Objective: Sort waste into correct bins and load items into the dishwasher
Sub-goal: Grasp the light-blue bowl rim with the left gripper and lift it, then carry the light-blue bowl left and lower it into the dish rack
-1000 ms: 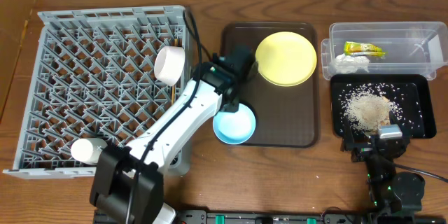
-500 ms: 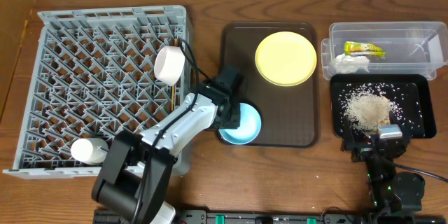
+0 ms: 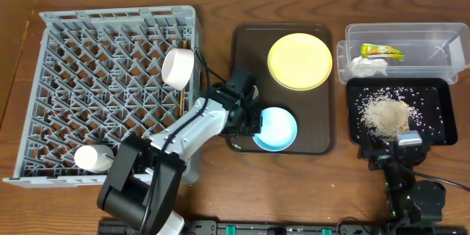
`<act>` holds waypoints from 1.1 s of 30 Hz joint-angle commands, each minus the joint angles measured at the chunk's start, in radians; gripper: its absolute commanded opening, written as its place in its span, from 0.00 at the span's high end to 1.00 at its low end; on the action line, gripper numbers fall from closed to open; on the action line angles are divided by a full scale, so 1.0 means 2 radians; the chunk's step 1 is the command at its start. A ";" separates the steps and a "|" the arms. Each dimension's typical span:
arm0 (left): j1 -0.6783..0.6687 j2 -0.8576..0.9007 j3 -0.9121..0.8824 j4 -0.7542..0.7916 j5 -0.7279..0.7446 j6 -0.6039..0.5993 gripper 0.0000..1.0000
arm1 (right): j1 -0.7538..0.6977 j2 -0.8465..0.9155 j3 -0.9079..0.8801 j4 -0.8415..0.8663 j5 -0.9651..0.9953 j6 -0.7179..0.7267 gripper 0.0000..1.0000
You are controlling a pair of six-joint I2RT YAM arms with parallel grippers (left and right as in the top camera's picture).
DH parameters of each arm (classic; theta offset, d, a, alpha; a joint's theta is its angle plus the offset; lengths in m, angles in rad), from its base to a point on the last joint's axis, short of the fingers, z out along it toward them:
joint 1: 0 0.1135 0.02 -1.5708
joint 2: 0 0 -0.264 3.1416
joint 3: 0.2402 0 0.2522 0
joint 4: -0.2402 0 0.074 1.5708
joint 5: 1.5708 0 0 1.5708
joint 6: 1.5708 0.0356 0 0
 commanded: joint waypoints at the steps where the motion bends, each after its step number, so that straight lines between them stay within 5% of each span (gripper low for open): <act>1: 0.023 -0.038 0.031 -0.010 0.009 0.009 0.92 | -0.004 -0.003 -0.002 0.000 0.003 -0.005 0.01; 5: 0.048 -0.107 0.060 -0.037 -0.042 0.022 0.93 | -0.004 -0.003 -0.002 0.000 0.003 -0.005 0.01; 12: 0.053 -0.247 0.067 -0.105 -0.311 0.020 0.92 | -0.004 -0.003 -0.002 0.000 0.003 -0.005 0.01; 21: 0.054 -0.290 0.066 -0.245 -0.660 -0.118 0.92 | -0.004 -0.003 -0.002 0.000 0.003 -0.005 0.01; 33: 0.053 -0.148 0.064 -0.258 -0.761 -0.151 0.93 | -0.004 -0.003 -0.002 0.000 0.003 -0.005 0.01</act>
